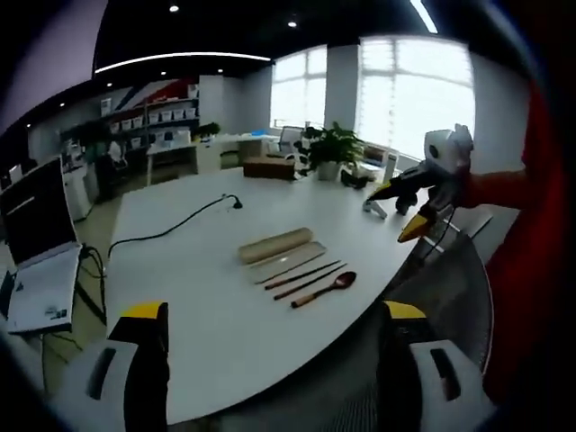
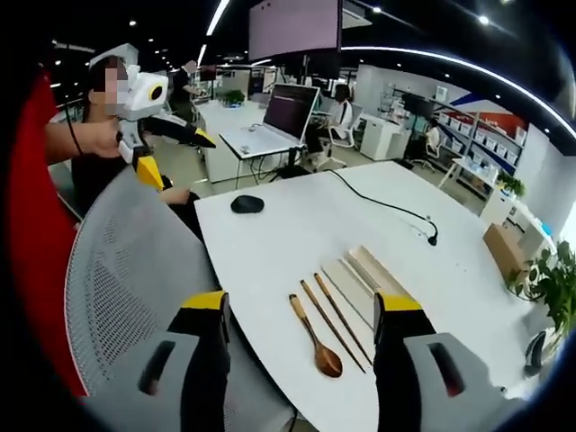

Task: Arrange the utensils inside the cutlery case until each visible utensil rests in its matching compartment.

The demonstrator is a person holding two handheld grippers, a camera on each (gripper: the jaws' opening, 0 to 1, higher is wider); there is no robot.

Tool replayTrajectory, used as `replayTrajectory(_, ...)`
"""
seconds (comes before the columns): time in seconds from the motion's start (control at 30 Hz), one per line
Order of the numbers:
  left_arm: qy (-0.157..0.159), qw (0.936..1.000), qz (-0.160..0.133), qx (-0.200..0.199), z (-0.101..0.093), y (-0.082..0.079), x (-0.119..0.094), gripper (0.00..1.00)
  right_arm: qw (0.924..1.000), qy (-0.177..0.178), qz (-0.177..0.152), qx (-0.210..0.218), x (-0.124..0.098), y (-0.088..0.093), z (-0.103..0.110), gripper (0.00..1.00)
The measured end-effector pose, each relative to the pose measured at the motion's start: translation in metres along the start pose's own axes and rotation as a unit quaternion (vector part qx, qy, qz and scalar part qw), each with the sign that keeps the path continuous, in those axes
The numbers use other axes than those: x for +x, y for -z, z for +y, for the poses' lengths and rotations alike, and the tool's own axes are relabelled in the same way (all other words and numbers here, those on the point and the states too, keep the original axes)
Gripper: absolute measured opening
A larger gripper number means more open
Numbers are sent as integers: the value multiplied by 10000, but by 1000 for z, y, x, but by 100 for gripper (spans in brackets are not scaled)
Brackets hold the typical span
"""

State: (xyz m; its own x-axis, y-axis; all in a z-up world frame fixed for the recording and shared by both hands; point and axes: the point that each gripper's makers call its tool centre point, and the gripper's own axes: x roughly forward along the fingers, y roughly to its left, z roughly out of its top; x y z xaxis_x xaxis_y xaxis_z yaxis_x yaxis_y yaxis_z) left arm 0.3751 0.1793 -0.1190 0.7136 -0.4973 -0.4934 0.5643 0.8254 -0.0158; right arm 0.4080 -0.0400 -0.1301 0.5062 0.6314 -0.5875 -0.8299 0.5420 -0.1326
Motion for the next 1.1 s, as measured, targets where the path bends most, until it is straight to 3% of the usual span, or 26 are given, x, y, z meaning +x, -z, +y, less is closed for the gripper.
replayTrajectory(0.23, -42, 9996, 6, -280, -5, 4, -6, 100, 9998, -131, -125, -1, 5, -5, -1, 66)
replayTrajectory(0.63, -120, 9998, 103, -142, -1, 2, -11, 100, 9995, -158, -252, -92, 17, -13, -4, 68)
replayTrajectory(0.77, -140, 9998, 134, -93, 2, 5, -12, 100, 9992, -346, -180, -42, 18, -16, 0, 55)
replayTrajectory(1.03, -205, 9995, 123, -197, 7, 13, -18, 100, 9983, -351, -54, -457, 22, -21, -2, 54)
replayTrajectory(1.1, -234, 9994, 148, -200, 8, 14, -19, 100, 9971, -261, 137, -698, 23, -16, -6, 51)
